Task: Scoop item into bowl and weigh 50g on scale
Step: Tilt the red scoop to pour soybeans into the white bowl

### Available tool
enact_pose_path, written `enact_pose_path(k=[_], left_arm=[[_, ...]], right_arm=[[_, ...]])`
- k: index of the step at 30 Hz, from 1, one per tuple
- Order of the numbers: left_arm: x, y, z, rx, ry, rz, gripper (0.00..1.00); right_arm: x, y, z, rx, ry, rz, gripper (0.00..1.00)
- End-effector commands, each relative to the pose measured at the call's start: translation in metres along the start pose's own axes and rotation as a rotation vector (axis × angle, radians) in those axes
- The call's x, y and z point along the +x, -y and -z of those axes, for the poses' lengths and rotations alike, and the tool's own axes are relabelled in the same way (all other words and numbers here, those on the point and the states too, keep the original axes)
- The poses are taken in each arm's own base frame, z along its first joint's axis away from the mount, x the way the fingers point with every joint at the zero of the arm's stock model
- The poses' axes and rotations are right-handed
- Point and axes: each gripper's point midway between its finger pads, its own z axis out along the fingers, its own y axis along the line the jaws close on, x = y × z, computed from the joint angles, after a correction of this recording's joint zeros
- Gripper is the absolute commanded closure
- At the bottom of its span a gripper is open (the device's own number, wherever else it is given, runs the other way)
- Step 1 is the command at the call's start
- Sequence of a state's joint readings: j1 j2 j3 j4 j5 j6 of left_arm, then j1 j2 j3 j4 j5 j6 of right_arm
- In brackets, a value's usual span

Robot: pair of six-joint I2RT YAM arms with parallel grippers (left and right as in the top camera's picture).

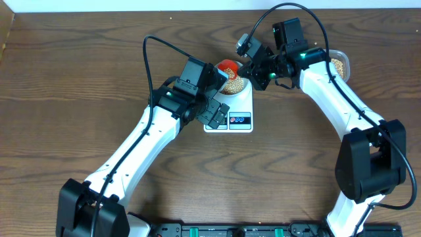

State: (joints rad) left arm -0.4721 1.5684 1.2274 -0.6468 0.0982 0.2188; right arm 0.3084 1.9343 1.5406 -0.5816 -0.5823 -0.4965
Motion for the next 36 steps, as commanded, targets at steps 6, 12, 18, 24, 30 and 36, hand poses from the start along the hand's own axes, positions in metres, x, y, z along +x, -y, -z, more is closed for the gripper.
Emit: enact_pose_path(k=[6,12,18,24,30,36], left_arm=[[-0.0034,-0.0021,0.0061,-0.009,0.018,-0.015,0.00],[-0.0034,-0.0021,0.0061,-0.009,0.018,-0.015,0.00],[-0.0034,-0.0021,0.0061,-0.009,0.018,-0.015,0.00],[-0.0035,-0.0021,0.0063,-0.009,0.018,-0.015,0.01],[-0.0034,-0.0021,0.0061,-0.009,0.018,-0.015,0.01],[-0.0034,-0.0021,0.0061,-0.009,0.018,-0.015,0.00]], right_arm=[[-0.0150,-0.0061,0.0118,0.010,0.033,0.046,0.99],[-0.0148,-0.0054,0.0118,0.014,0.031,0.058,0.99],[-0.0147,-0.0057,0.0117,0.014,0.030,0.157,0.99],[-0.0147,-0.0057,0.0117,0.016,0.030,0.239,0.99],[-0.0147,-0.0057,0.0117,0.017,0.029,0.327,0.99],[-0.0149,-0.0057,0.0117,0.019,0.029,0.419,0.99]])
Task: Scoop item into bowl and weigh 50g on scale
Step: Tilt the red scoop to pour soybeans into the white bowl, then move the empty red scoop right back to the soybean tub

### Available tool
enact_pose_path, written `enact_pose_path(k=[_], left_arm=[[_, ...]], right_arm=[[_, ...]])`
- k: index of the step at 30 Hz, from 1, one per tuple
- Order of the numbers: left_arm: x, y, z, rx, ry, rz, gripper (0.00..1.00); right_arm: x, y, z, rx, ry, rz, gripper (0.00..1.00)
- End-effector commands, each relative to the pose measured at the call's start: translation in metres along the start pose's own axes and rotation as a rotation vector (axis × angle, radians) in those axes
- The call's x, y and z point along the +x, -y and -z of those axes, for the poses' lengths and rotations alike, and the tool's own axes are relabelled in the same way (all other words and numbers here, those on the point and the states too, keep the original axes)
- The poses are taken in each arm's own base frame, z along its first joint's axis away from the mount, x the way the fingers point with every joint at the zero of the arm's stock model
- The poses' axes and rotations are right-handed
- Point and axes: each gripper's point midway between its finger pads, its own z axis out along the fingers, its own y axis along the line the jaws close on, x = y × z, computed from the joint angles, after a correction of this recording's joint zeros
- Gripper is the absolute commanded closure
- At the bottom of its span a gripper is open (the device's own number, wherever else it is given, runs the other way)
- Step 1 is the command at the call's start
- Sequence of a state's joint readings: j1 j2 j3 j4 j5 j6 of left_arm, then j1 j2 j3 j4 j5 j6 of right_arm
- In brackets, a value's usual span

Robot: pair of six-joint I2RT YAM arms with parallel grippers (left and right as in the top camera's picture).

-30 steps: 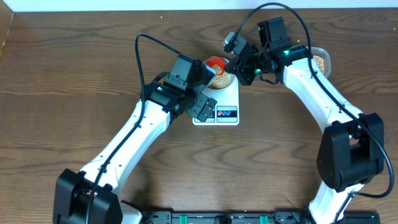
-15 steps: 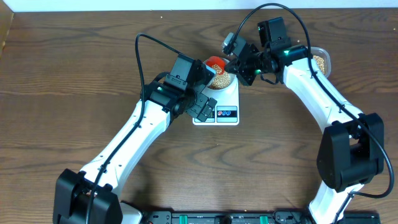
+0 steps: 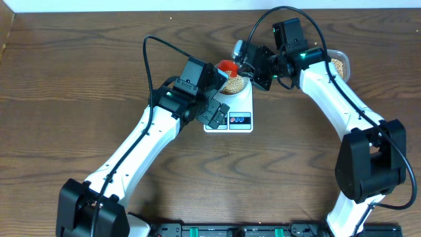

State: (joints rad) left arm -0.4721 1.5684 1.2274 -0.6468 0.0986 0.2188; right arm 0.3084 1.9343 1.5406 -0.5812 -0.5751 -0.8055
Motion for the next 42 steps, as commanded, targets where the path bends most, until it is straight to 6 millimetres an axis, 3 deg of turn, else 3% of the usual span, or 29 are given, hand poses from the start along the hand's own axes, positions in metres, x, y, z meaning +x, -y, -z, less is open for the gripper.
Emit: enact_pose_path(k=[1,17,22,26,28,31,34,42], left_arm=[[-0.003,-0.002,0.006,-0.010,0.018,-0.015,0.00],[-0.003,-0.002,0.006,-0.010,0.018,-0.015,0.01],[-0.003,-0.002,0.006,-0.010,0.018,-0.015,0.00],[-0.003,-0.002,0.006,-0.010,0.018,-0.015,0.00],[-0.003,-0.002,0.006,-0.010,0.018,-0.015,0.00],[-0.003,-0.002,0.006,-0.010,0.018,-0.015,0.00],[-0.003,-0.002,0.006,-0.010,0.018,-0.015,0.00],[-0.003,-0.002,0.006,-0.010,0.018,-0.015,0.00]], right_arm=[[-0.017,-0.002,0.012,0.018,0.031,0.113,0.99],[-0.014,0.001,0.012,0.034,0.014,0.122,0.99],[-0.028,0.007,0.028,0.075,0.050,0.056,0.99],[-0.042,0.017,0.059,0.138,0.100,-0.047,0.99],[-0.048,0.027,0.087,0.189,0.135,-0.139,0.99],[-0.043,0.040,0.117,0.244,0.164,-0.273,0.99],[-0.027,0.056,0.146,0.299,0.179,-0.412,0.99],[0.053,0.089,0.203,0.424,0.126,-0.703,0.99]])
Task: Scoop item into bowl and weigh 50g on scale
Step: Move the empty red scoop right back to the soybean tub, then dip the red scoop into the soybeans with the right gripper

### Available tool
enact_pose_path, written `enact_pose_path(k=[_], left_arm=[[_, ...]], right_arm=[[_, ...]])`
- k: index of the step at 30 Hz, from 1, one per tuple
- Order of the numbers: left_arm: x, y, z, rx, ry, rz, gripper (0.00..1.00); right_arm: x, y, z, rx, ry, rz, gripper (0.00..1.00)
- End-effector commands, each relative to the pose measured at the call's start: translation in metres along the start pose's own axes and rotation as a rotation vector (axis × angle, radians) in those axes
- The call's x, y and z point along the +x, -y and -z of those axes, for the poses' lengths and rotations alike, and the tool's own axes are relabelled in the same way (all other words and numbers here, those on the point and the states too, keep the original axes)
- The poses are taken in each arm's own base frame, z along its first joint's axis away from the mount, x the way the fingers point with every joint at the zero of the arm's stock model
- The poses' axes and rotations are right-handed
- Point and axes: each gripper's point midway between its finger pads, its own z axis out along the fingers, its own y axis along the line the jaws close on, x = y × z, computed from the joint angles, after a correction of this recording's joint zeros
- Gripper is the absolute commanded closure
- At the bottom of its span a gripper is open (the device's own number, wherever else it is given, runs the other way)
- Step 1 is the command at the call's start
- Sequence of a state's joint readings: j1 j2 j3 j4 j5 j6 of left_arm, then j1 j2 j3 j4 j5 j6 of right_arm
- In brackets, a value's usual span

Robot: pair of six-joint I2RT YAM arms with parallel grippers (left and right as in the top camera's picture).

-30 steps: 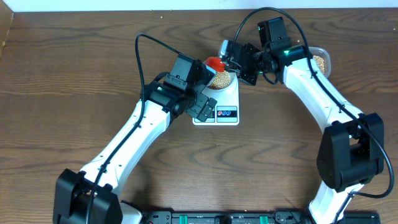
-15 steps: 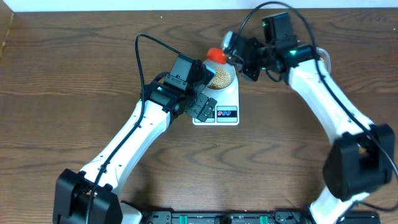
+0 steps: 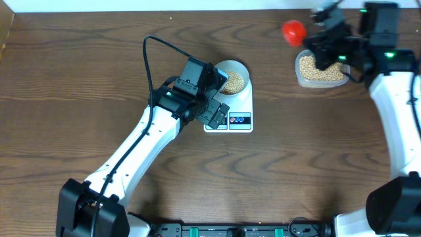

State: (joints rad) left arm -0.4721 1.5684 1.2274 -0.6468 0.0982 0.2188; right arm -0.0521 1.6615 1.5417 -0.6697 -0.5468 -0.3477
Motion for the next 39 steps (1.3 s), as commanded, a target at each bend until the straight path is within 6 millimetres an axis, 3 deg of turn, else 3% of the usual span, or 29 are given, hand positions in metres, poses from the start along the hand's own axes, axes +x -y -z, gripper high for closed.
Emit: enact_pose_path(k=[1,6,12,25,39], left_arm=[[-0.003,-0.002,0.006,-0.009,0.018,-0.015,0.00],[-0.003,-0.002,0.006,-0.009,0.018,-0.015,0.00],[-0.003,-0.002,0.006,-0.009,0.018,-0.015,0.00],[-0.003,-0.002,0.006,-0.009,0.018,-0.015,0.00],[-0.003,-0.002,0.006,-0.009,0.018,-0.015,0.00]], right_arm=[[0.010,0.030,0.019,0.058,-0.005,-0.129,0.99],[0.037,0.072,0.043,0.166,-0.045,-0.240,0.99],[0.053,0.088,0.047,0.191,-0.074,-0.298,0.99],[0.091,0.098,0.015,0.189,-0.194,-0.411,0.99],[0.135,0.095,-0.041,0.135,-0.335,-0.443,0.99]])
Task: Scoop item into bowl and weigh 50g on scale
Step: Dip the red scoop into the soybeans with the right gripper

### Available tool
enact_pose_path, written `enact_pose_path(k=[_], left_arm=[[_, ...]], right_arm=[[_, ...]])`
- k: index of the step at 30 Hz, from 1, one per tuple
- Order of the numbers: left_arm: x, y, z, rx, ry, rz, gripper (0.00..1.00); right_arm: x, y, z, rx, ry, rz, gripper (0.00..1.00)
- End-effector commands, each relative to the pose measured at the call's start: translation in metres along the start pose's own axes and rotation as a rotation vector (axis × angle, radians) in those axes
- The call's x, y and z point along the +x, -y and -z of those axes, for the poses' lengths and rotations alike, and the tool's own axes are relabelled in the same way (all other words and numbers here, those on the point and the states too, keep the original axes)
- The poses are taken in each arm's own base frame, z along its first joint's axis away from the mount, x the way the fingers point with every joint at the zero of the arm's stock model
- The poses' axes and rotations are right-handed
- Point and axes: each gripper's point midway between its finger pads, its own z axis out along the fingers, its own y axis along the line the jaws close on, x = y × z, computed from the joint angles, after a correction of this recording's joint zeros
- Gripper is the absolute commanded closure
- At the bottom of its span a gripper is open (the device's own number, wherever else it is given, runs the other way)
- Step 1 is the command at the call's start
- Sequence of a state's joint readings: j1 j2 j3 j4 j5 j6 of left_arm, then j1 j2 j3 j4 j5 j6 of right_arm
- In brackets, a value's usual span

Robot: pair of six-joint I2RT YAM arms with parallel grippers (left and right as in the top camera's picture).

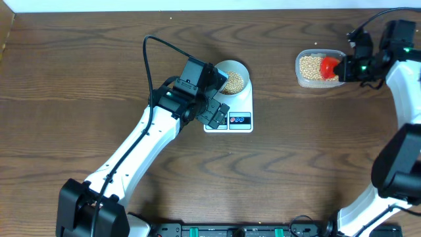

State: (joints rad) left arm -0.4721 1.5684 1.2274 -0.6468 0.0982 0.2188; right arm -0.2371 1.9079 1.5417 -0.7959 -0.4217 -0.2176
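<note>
A white bowl (235, 78) holding beige beans stands on the white scale (231, 113) at mid-table. My left gripper (220, 81) is at the bowl's left rim, its fingers closed over the rim. At the far right stands a clear container (310, 68) of the same beans. The red scoop (329, 66) is dipped into the container's right side. My right gripper (347, 67) is shut on the scoop's handle, just right of the container.
The scale's display and buttons (238, 120) face the front edge, partly covered by the left wrist. The left arm's cable (146, 59) loops over the table behind it. The table's back edge lies close behind the container.
My right gripper has moved the red scoop from up in the air left of the container down into the container's right side. The left arm, bowl and scale have not moved.
The right gripper first held the red scoop over the bowl on the scale, then tilted at the bowl's back rim. Then it had moved to the right, scoop above the bean container. Now the scoop is in the beans there. The left gripper stayed at the bowl throughout.
</note>
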Motion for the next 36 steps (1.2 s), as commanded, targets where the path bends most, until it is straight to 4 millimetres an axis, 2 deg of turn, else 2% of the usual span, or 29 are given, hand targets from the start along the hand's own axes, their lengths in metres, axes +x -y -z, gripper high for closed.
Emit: enact_pose_path(k=[1,7,13,16,24,30,36], left_arm=[[-0.003,-0.002,0.006,-0.009,0.018,-0.015,0.00],[-0.003,-0.002,0.006,-0.009,0.018,-0.015,0.00],[-0.003,-0.002,0.006,-0.009,0.018,-0.015,0.00],[-0.003,-0.002,0.006,-0.009,0.018,-0.015,0.00],[-0.003,-0.002,0.006,-0.009,0.018,-0.015,0.01],[-0.003,-0.002,0.006,-0.009,0.018,-0.015,0.00],[-0.003,-0.002,0.006,-0.009,0.018,-0.015,0.00]], right_arm=[[0.004,-0.006,-0.018,-0.011,-0.034,-0.003,0.99],[0.013,-0.010,-0.038,-0.035,-0.079,-0.027,0.99],[0.009,-0.018,-0.039,-0.081,-0.060,-0.041,0.99],[0.006,-0.017,-0.036,-0.116,-0.042,-0.057,0.99],[0.000,0.007,-0.017,-0.189,0.029,-0.144,0.99],[-0.013,0.008,-0.003,-0.295,0.110,-0.159,0.99],[-0.015,0.009,0.007,-0.358,0.141,-0.189,0.99]])
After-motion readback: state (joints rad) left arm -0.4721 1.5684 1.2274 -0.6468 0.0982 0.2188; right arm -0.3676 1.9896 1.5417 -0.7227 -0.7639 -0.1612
